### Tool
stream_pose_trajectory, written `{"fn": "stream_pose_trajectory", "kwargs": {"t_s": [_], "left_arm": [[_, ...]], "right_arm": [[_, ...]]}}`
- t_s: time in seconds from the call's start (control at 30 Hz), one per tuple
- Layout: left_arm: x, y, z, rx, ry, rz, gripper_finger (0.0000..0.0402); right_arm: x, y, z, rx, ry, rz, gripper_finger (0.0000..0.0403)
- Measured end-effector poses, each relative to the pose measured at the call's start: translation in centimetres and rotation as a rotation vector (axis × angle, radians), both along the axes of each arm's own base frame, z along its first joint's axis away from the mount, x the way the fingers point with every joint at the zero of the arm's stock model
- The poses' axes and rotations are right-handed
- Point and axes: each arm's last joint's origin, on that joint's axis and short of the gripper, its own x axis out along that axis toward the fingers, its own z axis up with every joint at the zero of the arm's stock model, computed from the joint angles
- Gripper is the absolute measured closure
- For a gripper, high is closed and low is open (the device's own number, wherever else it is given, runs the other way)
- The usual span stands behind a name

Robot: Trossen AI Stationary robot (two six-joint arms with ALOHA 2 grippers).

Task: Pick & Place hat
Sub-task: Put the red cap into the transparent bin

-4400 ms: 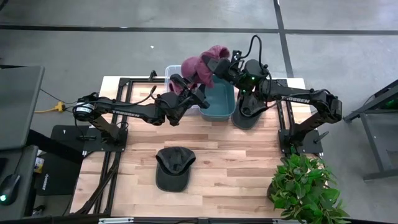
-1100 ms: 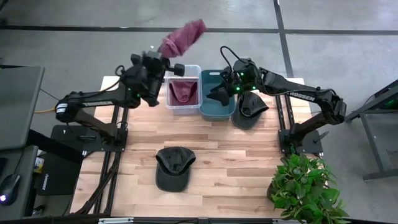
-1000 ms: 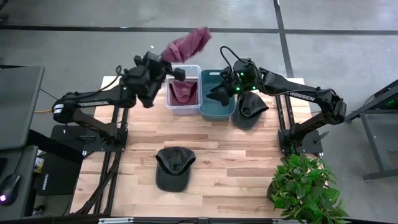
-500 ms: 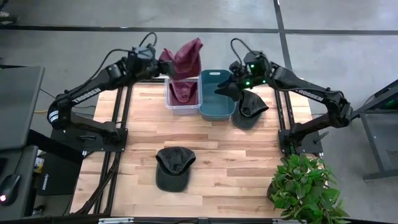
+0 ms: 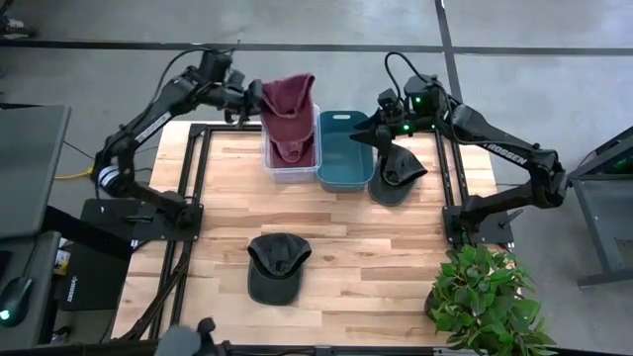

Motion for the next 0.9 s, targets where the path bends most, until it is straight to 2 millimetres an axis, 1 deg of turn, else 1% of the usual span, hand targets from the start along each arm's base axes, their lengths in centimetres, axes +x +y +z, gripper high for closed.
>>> {"fn": "stream_pose_trajectory", "kwargs": {"t_s": [0.07, 0.2, 0.27, 0.37, 0.6, 0.8, 0.9], "left_arm": [[0.5, 1.0, -1.1, -0.057, -0.002, -0.023, 0.0401], [1.5, 2.2, -3.1, -0.137, 0.015, -0.061, 0.0401], [2.1, 2.7, -4.1, -0.176, 0.02, -0.083, 0.0401], [2.4, 3.1, -5.1, -0.203, 0.055, -0.077, 0.0401], [2.2, 3.2, -5.7, -0.189, 0.137, -0.04, 0.0401], [1.9, 2.7, -6.1, -0.211, 0.2, -0.061, 0.0401], [2.2, 2.3, -6.3, -0.198, 0.24, -0.064, 0.0401]], "right_arm": [[0.0, 0.0, 0.0, 0.001, 0.0, 0.0, 0.0148], [0.0, 0.0, 0.0, 0.014, -0.001, -0.005, 0.0148], [0.0, 0.0, 0.0, 0.015, -0.001, -0.006, 0.0148], [0.0, 0.0, 0.0, 0.017, -0.001, -0.006, 0.0148], [0.0, 0.0, 0.0, 0.022, 0.003, -0.018, 0.0148], [0.0, -0.1, 0.0, 0.013, 0.007, -0.035, 0.0148], [0.0, -0.1, 0.0, 0.005, 0.009, -0.046, 0.0148]]}}
